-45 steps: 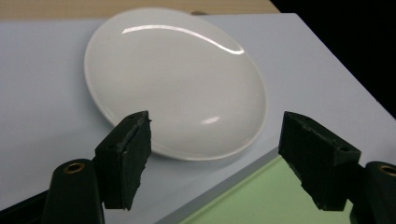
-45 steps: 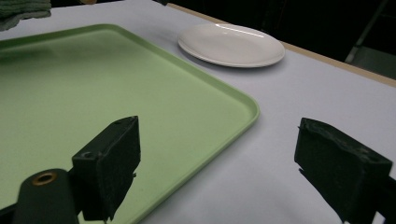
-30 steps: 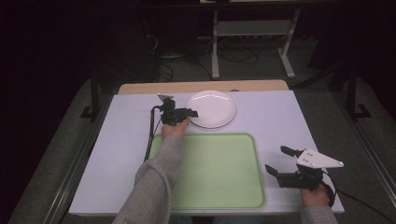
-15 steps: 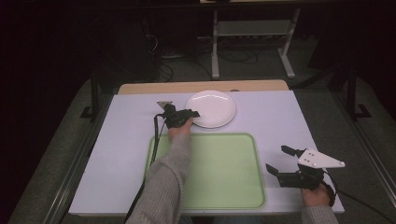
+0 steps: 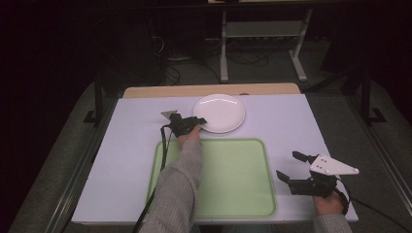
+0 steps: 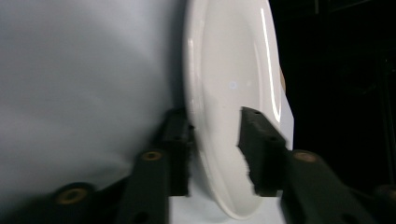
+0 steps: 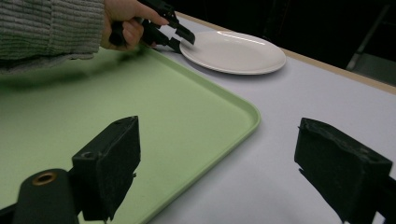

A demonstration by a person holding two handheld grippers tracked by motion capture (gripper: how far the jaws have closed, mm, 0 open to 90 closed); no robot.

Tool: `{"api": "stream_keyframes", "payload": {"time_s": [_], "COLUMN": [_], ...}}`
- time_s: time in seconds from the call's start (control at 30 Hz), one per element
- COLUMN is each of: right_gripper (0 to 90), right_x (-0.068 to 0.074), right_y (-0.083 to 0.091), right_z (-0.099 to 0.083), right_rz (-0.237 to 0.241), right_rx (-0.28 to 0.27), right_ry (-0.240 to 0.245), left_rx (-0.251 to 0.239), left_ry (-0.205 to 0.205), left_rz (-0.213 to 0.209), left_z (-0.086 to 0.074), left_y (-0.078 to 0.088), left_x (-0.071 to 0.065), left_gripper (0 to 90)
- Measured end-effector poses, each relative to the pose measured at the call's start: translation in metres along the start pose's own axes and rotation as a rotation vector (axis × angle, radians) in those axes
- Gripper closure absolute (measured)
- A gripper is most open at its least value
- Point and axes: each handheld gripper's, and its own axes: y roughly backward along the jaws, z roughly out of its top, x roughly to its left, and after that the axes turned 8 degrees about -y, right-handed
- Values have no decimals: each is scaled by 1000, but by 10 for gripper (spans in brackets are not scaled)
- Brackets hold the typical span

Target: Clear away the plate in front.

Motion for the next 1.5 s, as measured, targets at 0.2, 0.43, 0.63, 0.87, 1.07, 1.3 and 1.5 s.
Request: {"api": "stream_keyframes", "payload": {"time_s": [0.2,0.43,0.63,0.87,1.07,1.3,1.5], "right_gripper": [136,136,136,136,136,136,136], "right_x": [1,0,0,1,1,1,1], "right_y": [0,0,-1,0,-1,-1,-1], "right_z": [0,0,0,0,-1,-1,-1], "right_rz": [1,-2,-8,-11,-10,-12,-13], "right_rx": [-1,-2,1,2,6,10,11], "right_ry": [0,1,5,8,8,11,11], "left_rx": [0,4,-9,-47,-46,-44,-58], "left_ry": [11,-12,-4,8,1,-5,-4], "left_rz": [15,14,-18,-80,-98,-123,-157], "left_z": [0,0,1,0,2,4,9], "left_y": [-1,-1,1,2,3,4,9], "left_x": [2,2,3,3,2,4,2], "left_gripper": [782,816,838,860,857,858,857]}}
